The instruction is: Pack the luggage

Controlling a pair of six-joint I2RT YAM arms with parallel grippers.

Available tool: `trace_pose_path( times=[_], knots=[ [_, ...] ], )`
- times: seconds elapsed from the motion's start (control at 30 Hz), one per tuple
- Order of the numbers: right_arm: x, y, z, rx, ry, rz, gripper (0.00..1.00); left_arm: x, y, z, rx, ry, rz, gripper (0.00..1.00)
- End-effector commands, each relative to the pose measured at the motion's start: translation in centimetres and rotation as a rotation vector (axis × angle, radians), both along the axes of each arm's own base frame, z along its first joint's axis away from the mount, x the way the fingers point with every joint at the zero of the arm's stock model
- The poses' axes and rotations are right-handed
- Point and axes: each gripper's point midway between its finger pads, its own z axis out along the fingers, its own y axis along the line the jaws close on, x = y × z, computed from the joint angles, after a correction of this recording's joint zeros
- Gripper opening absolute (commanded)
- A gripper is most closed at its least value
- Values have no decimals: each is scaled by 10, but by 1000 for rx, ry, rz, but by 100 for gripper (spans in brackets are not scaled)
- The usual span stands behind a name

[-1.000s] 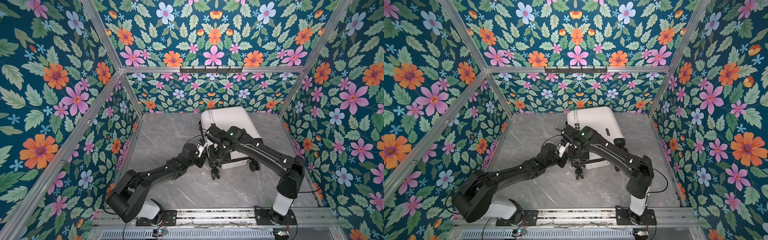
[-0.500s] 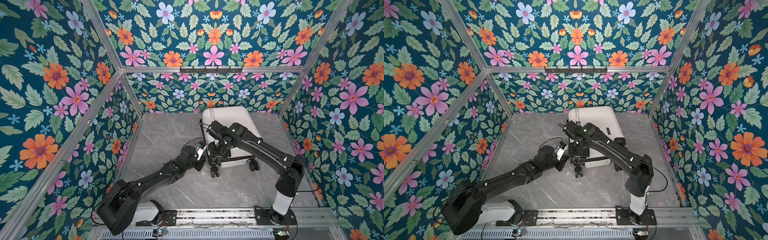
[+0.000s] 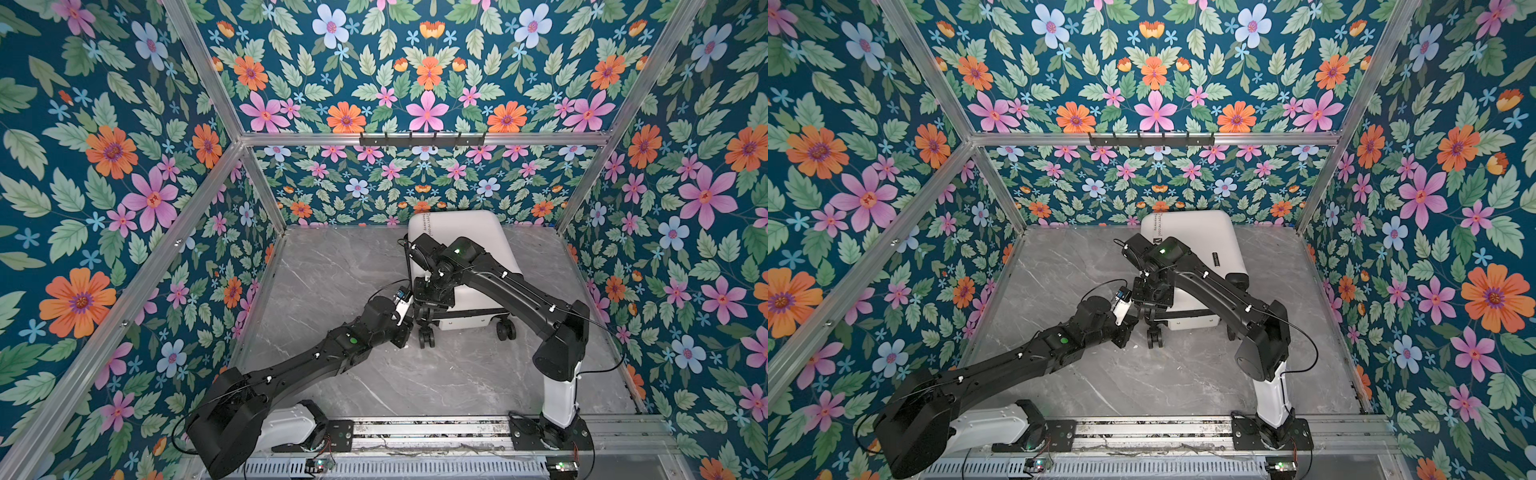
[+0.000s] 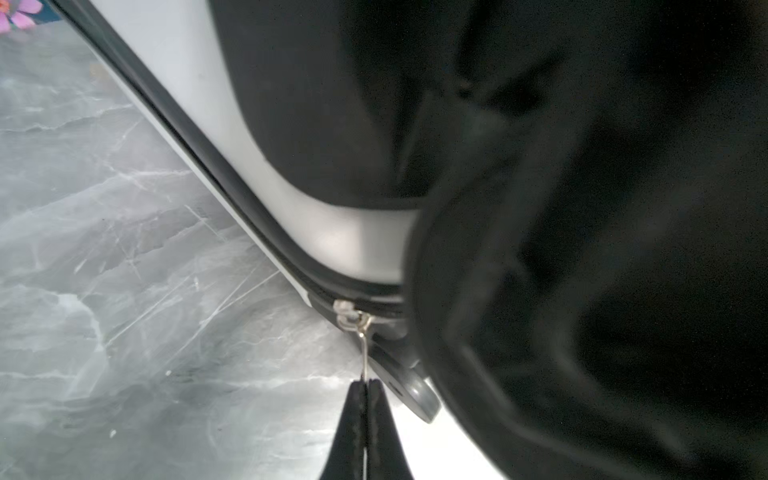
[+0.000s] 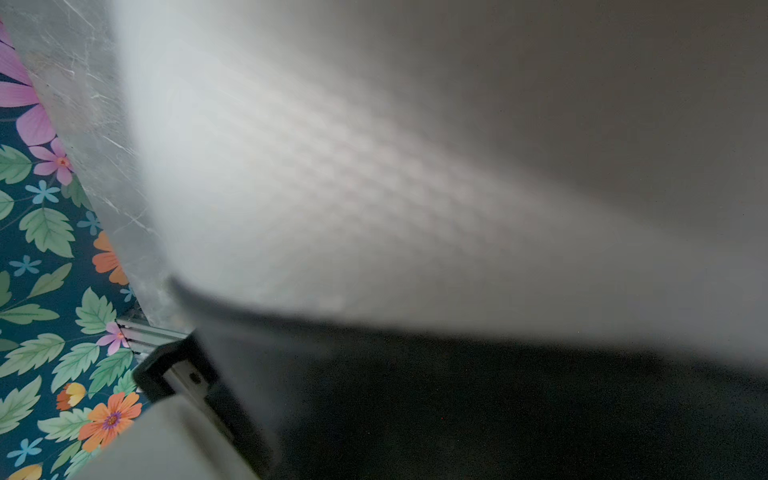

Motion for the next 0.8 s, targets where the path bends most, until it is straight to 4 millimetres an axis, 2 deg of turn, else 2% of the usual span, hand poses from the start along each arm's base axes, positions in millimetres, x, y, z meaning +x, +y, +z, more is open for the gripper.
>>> trace_pose_path(
  times=[0.0,0.23,0.37,0.4,0.47,0.53,0.63,0.77],
  knots=[
    [22,15,5,71,-54,-99,0,-4,-30,37,-161,-57,-77,0],
    [21,14,0,81,-48,-130,0,-20,-56,49,-253,-48,-115,0],
    [16,9,1,80,-47,-130,0,-20,-50,42,-234,-32,-82,0],
    [15,7,2,80,-47,-131,5,-19,-46,41,-229,-31,-69,0],
    [10,2,4,85,-53,-133,17,-19,-40,40,-216,-36,-47,11],
    [5,-4,4,88,-61,-141,28,-18,-33,38,-194,-35,-23,33],
    [-2,-15,5,94,-73,-158,41,-18,-23,32,-152,-24,12,43],
    [-8,-22,7,105,-80,-163,53,-17,-6,25,-115,-21,73,49]
  ],
)
